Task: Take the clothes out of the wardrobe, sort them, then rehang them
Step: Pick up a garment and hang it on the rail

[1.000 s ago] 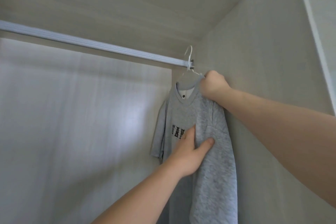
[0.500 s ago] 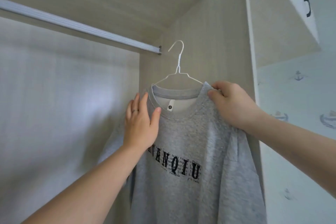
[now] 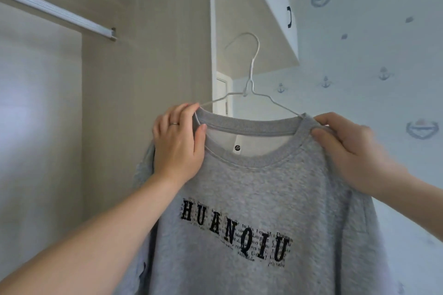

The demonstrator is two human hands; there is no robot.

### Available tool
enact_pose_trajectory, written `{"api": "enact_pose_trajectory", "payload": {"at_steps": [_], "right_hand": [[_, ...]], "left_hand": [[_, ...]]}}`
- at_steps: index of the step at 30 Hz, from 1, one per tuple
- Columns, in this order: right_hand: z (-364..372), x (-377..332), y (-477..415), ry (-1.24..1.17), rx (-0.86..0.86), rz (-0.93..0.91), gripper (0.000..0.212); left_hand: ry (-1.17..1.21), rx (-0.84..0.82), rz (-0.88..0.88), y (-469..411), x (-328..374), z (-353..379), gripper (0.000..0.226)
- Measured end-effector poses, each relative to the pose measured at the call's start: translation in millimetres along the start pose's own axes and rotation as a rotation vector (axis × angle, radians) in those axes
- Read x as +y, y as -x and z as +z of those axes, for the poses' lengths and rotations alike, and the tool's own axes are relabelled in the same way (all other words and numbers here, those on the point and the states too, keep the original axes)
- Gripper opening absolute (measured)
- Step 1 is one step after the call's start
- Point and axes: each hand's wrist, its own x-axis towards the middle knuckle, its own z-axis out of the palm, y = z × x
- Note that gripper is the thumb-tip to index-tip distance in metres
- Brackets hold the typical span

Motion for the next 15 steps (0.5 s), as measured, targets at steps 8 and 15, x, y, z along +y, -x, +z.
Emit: {"api": "enact_pose_trajectory", "payload": {"at_steps": [8,15], "right_hand": [[-111.5,78.9,67.6,0.296,0.105,0.052,0.014],[-213.1,160.7,128.1,0.453,0.063,0.171,0.017]], "left_hand": [[0.165,-0.002,0.103,-3.7,140.8,65.0,0.028],[0.402,-0.105,0.075,22.7,278.6,146.3,0.027]]}}
